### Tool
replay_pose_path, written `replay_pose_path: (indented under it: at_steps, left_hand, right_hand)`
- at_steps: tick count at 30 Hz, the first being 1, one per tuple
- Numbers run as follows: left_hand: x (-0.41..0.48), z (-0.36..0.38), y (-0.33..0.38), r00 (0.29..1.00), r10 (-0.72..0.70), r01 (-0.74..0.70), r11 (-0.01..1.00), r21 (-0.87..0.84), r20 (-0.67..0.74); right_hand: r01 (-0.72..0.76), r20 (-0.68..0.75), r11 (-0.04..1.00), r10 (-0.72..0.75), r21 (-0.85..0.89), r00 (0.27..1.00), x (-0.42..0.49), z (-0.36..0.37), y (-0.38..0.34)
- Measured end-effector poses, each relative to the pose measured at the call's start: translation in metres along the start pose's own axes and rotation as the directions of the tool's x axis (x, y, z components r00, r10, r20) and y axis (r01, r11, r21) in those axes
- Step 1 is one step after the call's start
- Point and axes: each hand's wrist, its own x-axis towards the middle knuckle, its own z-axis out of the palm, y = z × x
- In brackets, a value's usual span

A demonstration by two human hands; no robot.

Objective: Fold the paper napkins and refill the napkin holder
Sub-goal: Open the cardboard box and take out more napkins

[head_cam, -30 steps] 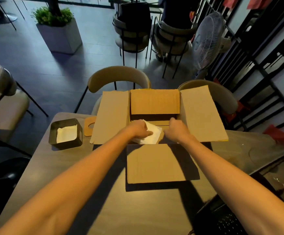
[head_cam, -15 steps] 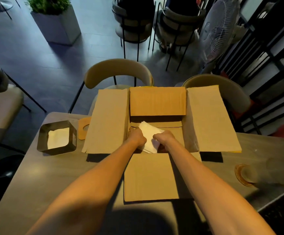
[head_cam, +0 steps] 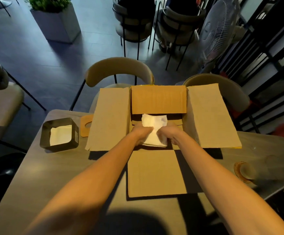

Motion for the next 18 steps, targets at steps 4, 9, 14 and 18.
replay_pose_path:
  at_steps: [4,9,14,18]
  left_hand:
    - [-0.030,-0.026,0.025,0.973,0.229,-0.230,0.973,-0.008,-0.009]
    - [-0.095,-0.092,0.036,0.896,0.444,-0.440,0.891,-0.113,0.014]
    - [-0.145,-0.166,-0.005,0.867,0.489,-0.499,0.857,-0.132,-0.098]
    - [-0.158,-0.216,-0.061,0.827,0.527,-0.552,0.828,-0.103,-0.196]
  right_hand:
    - [0.167,-0.017,0.980,-0.167,0.110,0.986,-0.033,-0.017,-0.020]
    - [0.399,-0.013,0.881,-0.410,0.255,0.912,-0.103,-0.003,-0.045]
    - [0.528,-0.018,0.828,-0.535,0.189,0.845,-0.151,0.066,-0.061]
    - [0.607,0.004,0.789,-0.610,0.094,0.793,-0.162,0.135,-0.068]
